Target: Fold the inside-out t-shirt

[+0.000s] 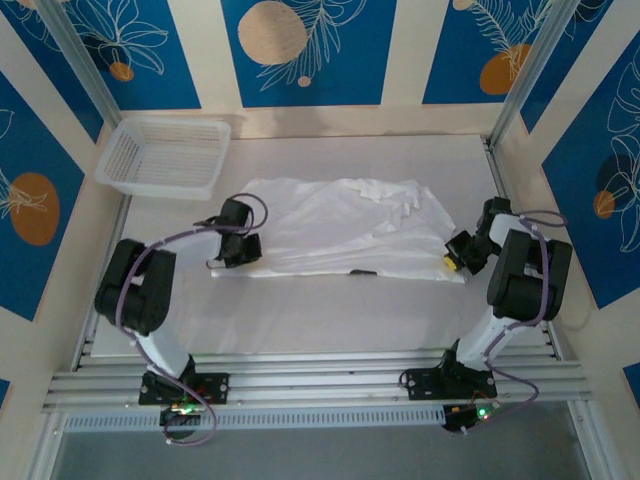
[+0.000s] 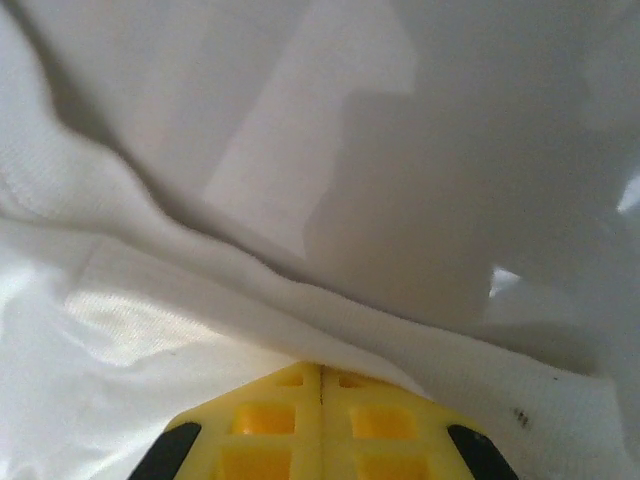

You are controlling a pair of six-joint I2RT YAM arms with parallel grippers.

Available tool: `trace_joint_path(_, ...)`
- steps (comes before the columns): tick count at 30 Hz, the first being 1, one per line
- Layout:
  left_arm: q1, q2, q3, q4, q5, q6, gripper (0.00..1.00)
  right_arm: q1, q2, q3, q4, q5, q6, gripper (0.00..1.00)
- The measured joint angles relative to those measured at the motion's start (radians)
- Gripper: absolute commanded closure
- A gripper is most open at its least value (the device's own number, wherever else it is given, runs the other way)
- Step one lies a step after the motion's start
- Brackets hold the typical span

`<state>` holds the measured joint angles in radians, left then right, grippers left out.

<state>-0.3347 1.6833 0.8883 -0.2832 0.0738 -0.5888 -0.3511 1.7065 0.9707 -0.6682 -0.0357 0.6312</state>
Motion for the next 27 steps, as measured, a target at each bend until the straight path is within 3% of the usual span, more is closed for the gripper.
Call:
trace_joint_path(8, -0.104, -0.237, -0.220, -0.044, 0.029, -0.098, 1.00, -0.044, -0.285, -0.240, -0.058, 0.039, 0.069, 0.93)
trace_joint_path(9, -0.117, -0.264, -0.232, -0.077, 0.026, -0.107, 0.95, -0.042, -0.320, -0.238, -0.078, 0.041, 0.071, 0.90)
trace_joint_path(10, -0.123, -0.286, -0.237, -0.110, 0.021, -0.111, 0.81, -0.032, -0.354, -0.226, -0.088, 0.043, 0.071, 0.85)
trace_joint_path(13, -0.131, -0.346, -0.221, -0.185, -0.014, -0.100, 0.52, 0.047, -0.436, -0.140, -0.093, 0.048, 0.042, 0.66)
trace_joint_path(15, -0.131, -0.368, -0.178, -0.209, -0.049, -0.085, 0.45, 0.113, -0.449, -0.068, -0.055, 0.030, 0.011, 0.62)
trace_joint_path(18, -0.131, -0.372, -0.093, -0.200, -0.084, -0.056, 0.41, 0.187, -0.399, 0.020, 0.034, -0.038, -0.042, 0.54)
trace_joint_path(27, -0.131, -0.407, -0.034, -0.117, -0.056, 0.002, 0.38, 0.214, 0.029, 0.192, 0.146, -0.076, -0.136, 0.54)
